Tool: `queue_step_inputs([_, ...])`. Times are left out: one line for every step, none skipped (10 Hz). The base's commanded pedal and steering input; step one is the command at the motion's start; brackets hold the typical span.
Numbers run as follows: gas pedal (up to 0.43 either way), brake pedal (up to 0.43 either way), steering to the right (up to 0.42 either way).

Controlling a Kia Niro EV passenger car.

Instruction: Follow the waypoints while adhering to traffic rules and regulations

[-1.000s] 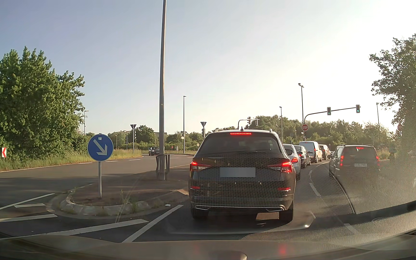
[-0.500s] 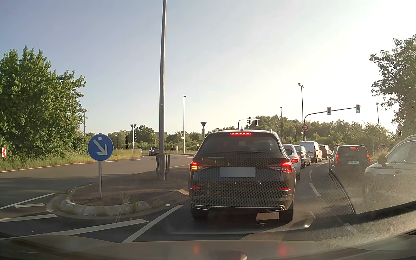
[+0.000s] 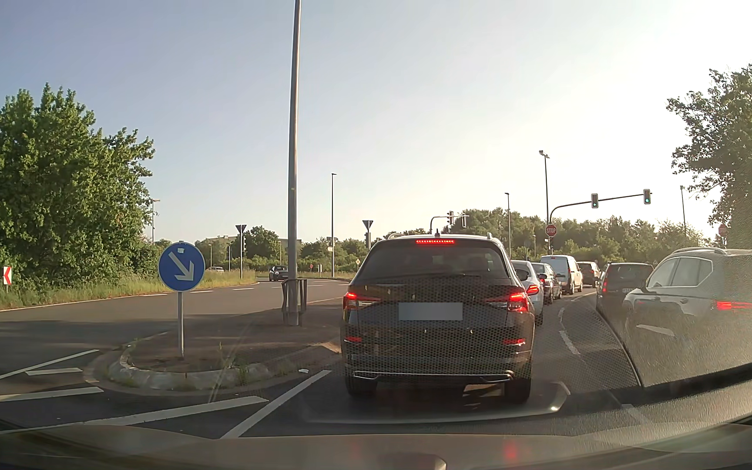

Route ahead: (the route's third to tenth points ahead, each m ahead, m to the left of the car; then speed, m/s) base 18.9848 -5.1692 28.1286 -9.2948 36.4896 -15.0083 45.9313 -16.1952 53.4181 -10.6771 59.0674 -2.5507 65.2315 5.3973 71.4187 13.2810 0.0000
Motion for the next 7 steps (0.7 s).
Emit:
queue_step_inputs([0.000,0.439,0.052])
queue_step_inputs([0.000,0.439,0.052])
queue_step_inputs([0.000,0.439,0.052])
queue_step_inputs([0.000,0.439,0.052])
queue_step_inputs([0.000,0.439,0.052])
queue_step_inputs([0.000,0.439,0.052])
queue_step_inputs([0.000,0.439,0.052])
